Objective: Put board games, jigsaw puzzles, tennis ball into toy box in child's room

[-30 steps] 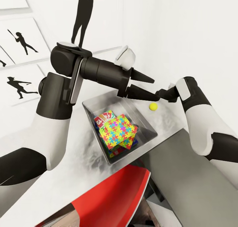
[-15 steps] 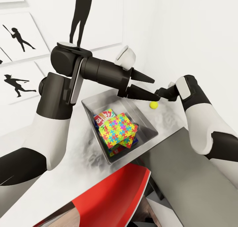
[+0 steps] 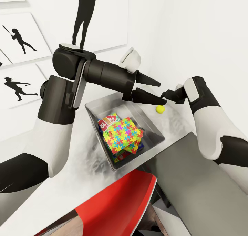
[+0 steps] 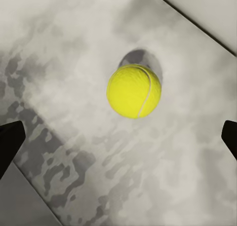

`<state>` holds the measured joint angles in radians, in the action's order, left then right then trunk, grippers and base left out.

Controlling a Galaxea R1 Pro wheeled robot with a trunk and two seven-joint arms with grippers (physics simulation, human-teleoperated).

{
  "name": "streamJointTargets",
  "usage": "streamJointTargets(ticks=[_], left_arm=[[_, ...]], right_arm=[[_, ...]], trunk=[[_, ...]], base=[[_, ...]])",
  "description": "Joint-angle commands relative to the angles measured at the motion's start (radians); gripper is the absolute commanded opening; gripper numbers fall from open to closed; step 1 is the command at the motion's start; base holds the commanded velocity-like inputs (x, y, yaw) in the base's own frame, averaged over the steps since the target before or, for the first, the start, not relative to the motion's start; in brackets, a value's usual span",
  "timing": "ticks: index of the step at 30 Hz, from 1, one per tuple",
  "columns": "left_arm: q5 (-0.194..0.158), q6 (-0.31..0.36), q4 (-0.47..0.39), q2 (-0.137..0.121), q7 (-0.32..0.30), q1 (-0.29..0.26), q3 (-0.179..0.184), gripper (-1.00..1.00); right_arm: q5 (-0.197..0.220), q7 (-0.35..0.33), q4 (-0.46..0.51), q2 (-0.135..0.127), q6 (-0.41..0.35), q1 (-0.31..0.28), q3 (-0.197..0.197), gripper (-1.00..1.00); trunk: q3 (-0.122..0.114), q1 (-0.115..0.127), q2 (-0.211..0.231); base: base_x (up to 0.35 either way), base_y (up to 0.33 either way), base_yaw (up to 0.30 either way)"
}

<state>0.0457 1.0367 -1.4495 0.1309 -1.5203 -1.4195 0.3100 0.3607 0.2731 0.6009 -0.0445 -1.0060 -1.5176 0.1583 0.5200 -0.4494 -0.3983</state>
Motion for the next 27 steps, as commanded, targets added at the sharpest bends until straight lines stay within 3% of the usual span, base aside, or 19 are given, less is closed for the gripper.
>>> streamJointTargets(ticks=[1, 11, 27], left_arm=[[0.005, 0.010, 0.000, 0.000, -0.006, -0.001, 0.000, 1.00], [0.005, 0.010, 0.000, 0.002, -0.006, -0.001, 0.000, 1.00], [0.005, 0.010, 0.000, 0.004, -0.006, -0.001, 0.000, 1.00]], right_arm=[[0.011, 0.009, 0.001, 0.000, -0.003, -0.001, 0.001, 1.00], [0.011, 0.010, -0.002, 0.000, -0.002, -0.002, 0.001, 1.00], [0.011, 0.012, -0.007, 0.000, -0.002, -0.011, 0.001, 1.00]], trunk=[[0.002, -0.001, -0.002], [0.004, -0.001, -0.002], [0.028, -0.001, -0.002]], base=[[0.000, 0.000, 0.000], [0.000, 0.000, 0.000], [0.000, 0.000, 0.000]])
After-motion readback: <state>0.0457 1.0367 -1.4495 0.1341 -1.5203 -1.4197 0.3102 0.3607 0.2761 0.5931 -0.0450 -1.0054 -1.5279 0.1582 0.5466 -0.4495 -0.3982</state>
